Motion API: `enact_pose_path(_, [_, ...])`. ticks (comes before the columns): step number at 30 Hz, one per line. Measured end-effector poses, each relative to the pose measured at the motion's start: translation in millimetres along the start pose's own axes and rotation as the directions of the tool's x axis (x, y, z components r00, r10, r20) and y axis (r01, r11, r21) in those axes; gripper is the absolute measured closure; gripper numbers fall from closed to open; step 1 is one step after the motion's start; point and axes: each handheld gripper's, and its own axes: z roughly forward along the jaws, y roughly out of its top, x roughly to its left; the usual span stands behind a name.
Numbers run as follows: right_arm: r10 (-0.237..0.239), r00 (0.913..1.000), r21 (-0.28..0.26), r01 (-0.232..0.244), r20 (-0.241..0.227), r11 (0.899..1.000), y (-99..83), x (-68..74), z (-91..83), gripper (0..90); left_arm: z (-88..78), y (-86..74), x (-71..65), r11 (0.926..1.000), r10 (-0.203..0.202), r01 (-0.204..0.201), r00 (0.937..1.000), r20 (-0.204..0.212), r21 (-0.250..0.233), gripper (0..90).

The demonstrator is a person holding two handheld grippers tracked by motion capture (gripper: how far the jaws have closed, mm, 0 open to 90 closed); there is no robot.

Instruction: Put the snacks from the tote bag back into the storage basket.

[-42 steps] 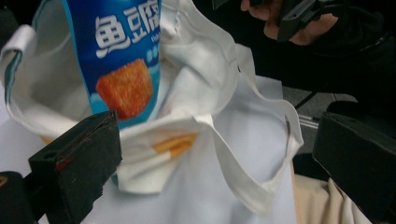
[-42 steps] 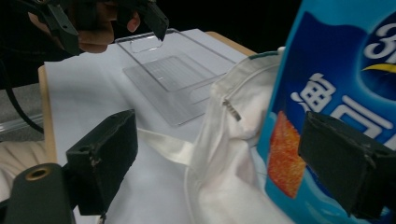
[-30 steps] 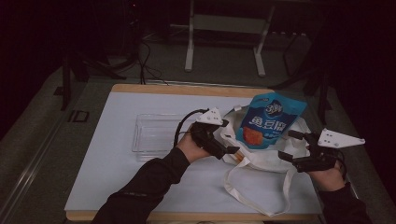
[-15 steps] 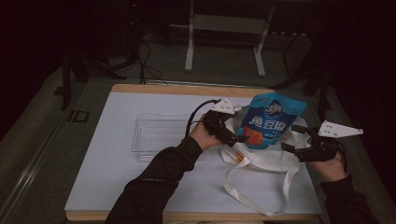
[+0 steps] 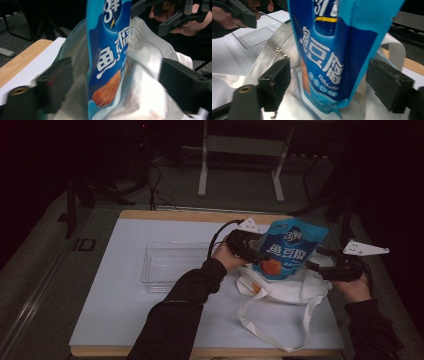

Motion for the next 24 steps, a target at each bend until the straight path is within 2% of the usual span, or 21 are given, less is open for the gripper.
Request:
enact_pose_path(2, [0.003, 1.0, -0.002, -0.003, 0.007, 1.0, -0.5, -3.5, 0.9, 23.0, 3.3, 0.6, 1.7, 1.0, -0.005, 0.005, 0.9999, -0.011, 0.005, 16.6])
enact_pose_path(4, [0.009, 0.9997, -0.006, -0.009, 0.021, 1.0, -1.9, -6.5, 1.5, 24.4, 5.8, 1.4, 3.3, 0.9999, -0.008, 0.008, 0.9999, -0.014, 0.006, 23.3])
enact_pose_path(5, [0.018, 0.9996, -0.006, -0.018, 0.02, 1.0, -2.8, -8.4, 1.7, 24.5, 7.0, 1.8, 3.6, 1.0, -0.008, 0.008, 0.9998, -0.016, 0.003, 23.8])
enact_pose_path(6, [0.023, 0.9995, -0.006, -0.023, 0.019, 1.0, -3.6, -10.0, 1.9, 25.5, 7.9, 2.0, 4.1, 1.0, -0.006, 0.006, 0.9999, -0.014, 0.001, 27.2])
enact_pose_path(7, [0.024, 0.9995, -0.005, -0.024, 0.023, 1.0, -4.2, -11.2, 2.4, 26.8, 8.6, 1.7, 4.4, 0.9999, -0.006, 0.006, 1.0, 0.001, -0.009, 35.0])
enact_pose_path(10, [0.023, 0.9997, -0.018, -0.023, 0.009, 1.0, -4.0, -13.5, 3.9, 32.8, 13.2, 1.1, 4.2, 1.0, 0.005, -0.005, 0.9999, 0.013, 0.006, 41.8])
enact_pose_path(11, [0.02, 0.9998, -0.021, -0.02, 0.004, 1.0, -3.2, -13.6, 4.8, 35.6, 14.2, 1.0, 4.1, 0.9999, 0.013, -0.013, 0.9998, 0.015, 0.01, 48.0])
enact_pose_path(12, [0.017, 0.9999, -0.02, -0.017, -0.004, 1.0, -2.1, -14.1, 5.9, 37.6, 15.5, 1.2, 3.7, 0.9998, 0.016, -0.016, 0.9998, 0.008, 0.008, 50.1])
enact_pose_path(17, [-0.007, 0.9997, -0.016, 0.007, -0.025, 1.0, 6.0, -15.5, 13.9, 47.1, 22.4, 6.3, 6.5, 1.0, -0.001, 0.001, 0.9997, 0.026, 0.006, 54.7])
enact_pose_path(24, [-0.02, 0.9982, 0.025, 0.021, -0.056, 0.999, 14.7, -15.9, 27.8, 57.4, 34.8, 13.4, 4.8, 0.9995, 0.013, -0.014, 0.9991, 0.039, 0.029, 58.9])
